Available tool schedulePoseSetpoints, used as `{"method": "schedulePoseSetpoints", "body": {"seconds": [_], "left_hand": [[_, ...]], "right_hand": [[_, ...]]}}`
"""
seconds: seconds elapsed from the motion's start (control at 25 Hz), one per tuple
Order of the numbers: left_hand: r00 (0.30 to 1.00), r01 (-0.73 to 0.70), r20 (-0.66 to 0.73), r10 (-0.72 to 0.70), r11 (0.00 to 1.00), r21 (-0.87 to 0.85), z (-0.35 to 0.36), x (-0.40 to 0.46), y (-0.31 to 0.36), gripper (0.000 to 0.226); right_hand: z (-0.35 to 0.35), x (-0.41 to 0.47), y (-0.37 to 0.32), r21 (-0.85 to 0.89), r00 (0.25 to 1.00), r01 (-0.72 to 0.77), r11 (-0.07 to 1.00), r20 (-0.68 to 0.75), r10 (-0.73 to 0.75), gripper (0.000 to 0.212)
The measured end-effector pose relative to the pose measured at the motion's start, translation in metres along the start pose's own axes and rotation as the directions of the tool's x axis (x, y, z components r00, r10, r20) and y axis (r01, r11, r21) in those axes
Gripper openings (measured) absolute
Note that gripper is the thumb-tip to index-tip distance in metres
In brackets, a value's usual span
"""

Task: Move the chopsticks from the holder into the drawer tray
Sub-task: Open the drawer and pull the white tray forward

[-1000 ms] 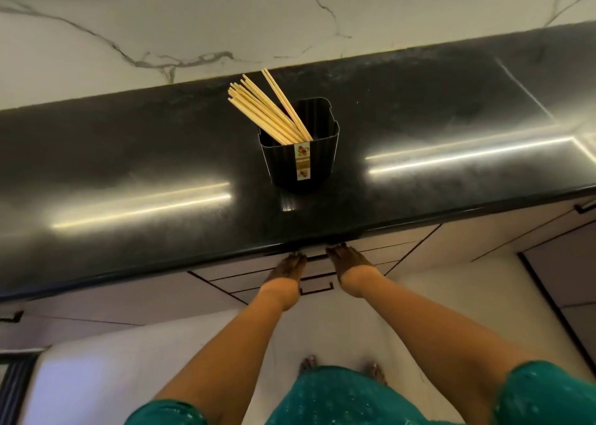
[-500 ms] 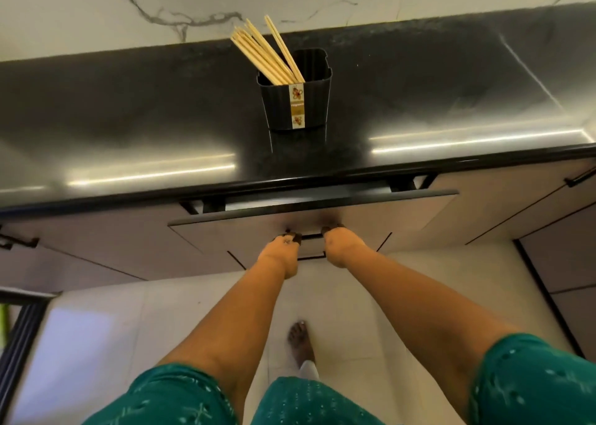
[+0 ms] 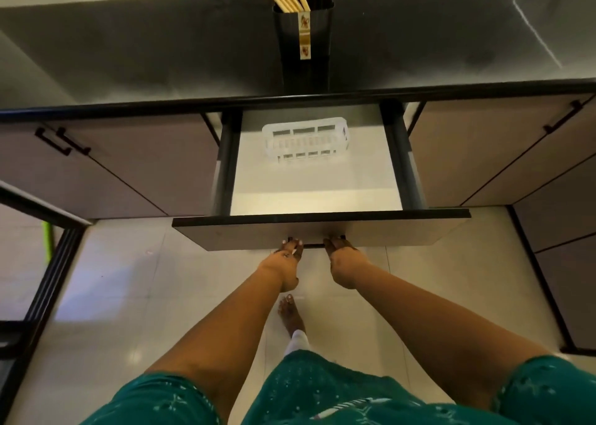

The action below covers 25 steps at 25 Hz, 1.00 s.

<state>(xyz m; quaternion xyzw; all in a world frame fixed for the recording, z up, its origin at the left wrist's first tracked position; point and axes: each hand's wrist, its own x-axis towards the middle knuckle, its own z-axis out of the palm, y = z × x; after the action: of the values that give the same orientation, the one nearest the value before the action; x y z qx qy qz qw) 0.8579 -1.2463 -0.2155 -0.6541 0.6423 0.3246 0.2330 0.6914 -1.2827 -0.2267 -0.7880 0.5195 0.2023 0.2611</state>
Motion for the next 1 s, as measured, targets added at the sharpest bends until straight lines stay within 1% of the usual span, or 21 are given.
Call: {"method": "schedulePoseSetpoints", "body": {"seconds": [0.12, 0.28, 0.36, 0.48, 0.68, 0.76, 0.8, 0.84, 0.88, 0.96, 1.0], "left_hand": [[0.999, -0.026, 0.036, 0.026, 1.0, 0.009, 0.029, -0.033, 0.006, 0.084], [0.997, -0.075, 0.016, 0.075, 0.997, -0.025, 0.066, -0.065, 0.004, 0.092], [0.997, -0.078, 0.007, 0.078, 0.996, -0.031, 0.075, -0.075, 0.006, 0.093], [0.998, -0.053, 0.013, 0.053, 0.998, -0.026, 0.068, -0.079, 0.014, 0.093], [0.997, -0.02, 0.077, 0.017, 0.999, 0.043, 0.053, -0.081, 0.022, 0.099], [0.993, -0.012, 0.114, 0.001, 0.996, 0.09, 0.041, -0.084, 0.03, 0.094], [0.993, -0.014, 0.115, 0.002, 0.994, 0.108, 0.032, -0.086, 0.037, 0.085], [0.992, -0.029, 0.121, 0.019, 0.996, 0.082, 0.022, -0.088, 0.045, 0.073], [0.988, -0.042, 0.145, 0.044, 0.999, -0.016, 0.01, -0.09, 0.052, 0.061], [0.969, -0.041, 0.22, 0.11, 0.954, -0.296, -0.022, -0.094, 0.063, 0.044], [0.964, -0.037, 0.228, 0.134, 0.922, -0.385, -0.04, -0.096, 0.064, 0.04]], "right_hand": [[0.027, -0.03, -0.006, -0.012, 1.0, 0.0, 1.0, 0.024, 0.0, 0.069], [0.053, -0.06, -0.011, 0.058, 0.998, -0.018, 0.998, 0.062, 0.015, 0.066], [0.059, -0.071, -0.012, 0.072, 0.999, 0.001, 0.997, 0.045, -0.004, 0.066], [0.053, -0.076, -0.013, 0.05, 0.999, 0.02, 0.999, 0.027, -0.021, 0.063], [0.042, -0.079, -0.018, 0.018, 0.996, -0.012, 1.0, 0.091, 0.011, 0.061], [0.035, -0.085, -0.019, 0.006, 0.989, -0.02, 1.0, 0.146, 0.019, 0.061], [0.027, -0.089, -0.019, 0.009, 0.986, -0.019, 1.0, 0.164, 0.017, 0.059], [0.018, -0.093, -0.019, 0.049, 0.985, -0.027, 0.998, 0.174, 0.018, 0.056], [0.006, -0.096, -0.019, 0.09, 0.986, -0.027, 0.996, 0.168, 0.011, 0.051], [-0.023, -0.101, -0.019, 0.241, 0.994, -0.036, 0.97, 0.112, 0.009, 0.039], [-0.042, -0.105, -0.022, 0.316, 0.997, -0.032, 0.948, 0.077, 0.008, 0.037]]}}
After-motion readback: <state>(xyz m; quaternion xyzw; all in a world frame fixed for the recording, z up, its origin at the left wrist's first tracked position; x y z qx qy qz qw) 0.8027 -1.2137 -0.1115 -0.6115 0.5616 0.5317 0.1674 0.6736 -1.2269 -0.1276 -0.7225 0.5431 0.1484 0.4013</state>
